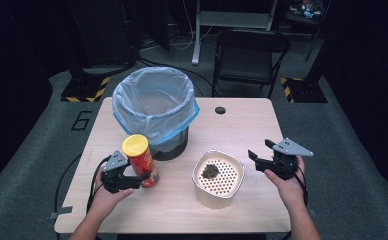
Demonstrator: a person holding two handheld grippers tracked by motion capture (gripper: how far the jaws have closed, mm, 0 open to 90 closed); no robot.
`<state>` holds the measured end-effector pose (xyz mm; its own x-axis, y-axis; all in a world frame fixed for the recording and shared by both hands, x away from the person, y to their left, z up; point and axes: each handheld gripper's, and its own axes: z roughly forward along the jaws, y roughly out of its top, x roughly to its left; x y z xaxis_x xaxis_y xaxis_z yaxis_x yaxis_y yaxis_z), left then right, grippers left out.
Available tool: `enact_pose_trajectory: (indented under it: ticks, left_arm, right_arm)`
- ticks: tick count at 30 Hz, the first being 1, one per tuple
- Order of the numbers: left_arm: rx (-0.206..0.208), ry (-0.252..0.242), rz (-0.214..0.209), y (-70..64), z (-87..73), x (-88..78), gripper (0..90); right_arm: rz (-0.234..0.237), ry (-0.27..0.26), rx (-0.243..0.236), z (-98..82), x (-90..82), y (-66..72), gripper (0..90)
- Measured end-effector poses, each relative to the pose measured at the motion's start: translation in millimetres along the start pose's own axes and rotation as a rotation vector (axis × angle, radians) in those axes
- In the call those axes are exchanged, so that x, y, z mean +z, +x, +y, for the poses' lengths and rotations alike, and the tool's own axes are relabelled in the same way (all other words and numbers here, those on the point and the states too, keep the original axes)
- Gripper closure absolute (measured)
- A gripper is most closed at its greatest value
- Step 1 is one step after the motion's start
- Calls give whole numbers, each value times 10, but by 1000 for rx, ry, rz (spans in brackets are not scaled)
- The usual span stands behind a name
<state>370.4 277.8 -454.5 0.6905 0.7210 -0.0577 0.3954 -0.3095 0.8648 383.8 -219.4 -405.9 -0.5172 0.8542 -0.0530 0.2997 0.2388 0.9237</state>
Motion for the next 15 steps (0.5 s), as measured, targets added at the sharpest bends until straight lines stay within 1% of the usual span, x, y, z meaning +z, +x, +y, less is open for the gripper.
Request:
enact_pose_trajectory:
  ticks: [1,5,7,12,13,15]
  left_arm:
    - [-12,-2,-3,-4,20,-16,239]
    - [-20,-13,-6,-28,107,-77,239]
    - [-13,0,-2,-54,160,-116,239]
    - [-20,17,5,-73,231,-157,239]
    - [-16,25,7,-84,273,-183,239]
    - [-18,28,8,-97,304,-204,239]
  right_arm:
    - [2,0,-3,-2,1,-5,258]
    - [3,6,8,-16,18,-8,258]
    - [4,15,5,-31,27,-8,258]
    - [-1,22,3,-50,33,-21,258]
    - [4,28,2,-59,36,-29,258]
    - [2,31,6,-63,35,-30,258]
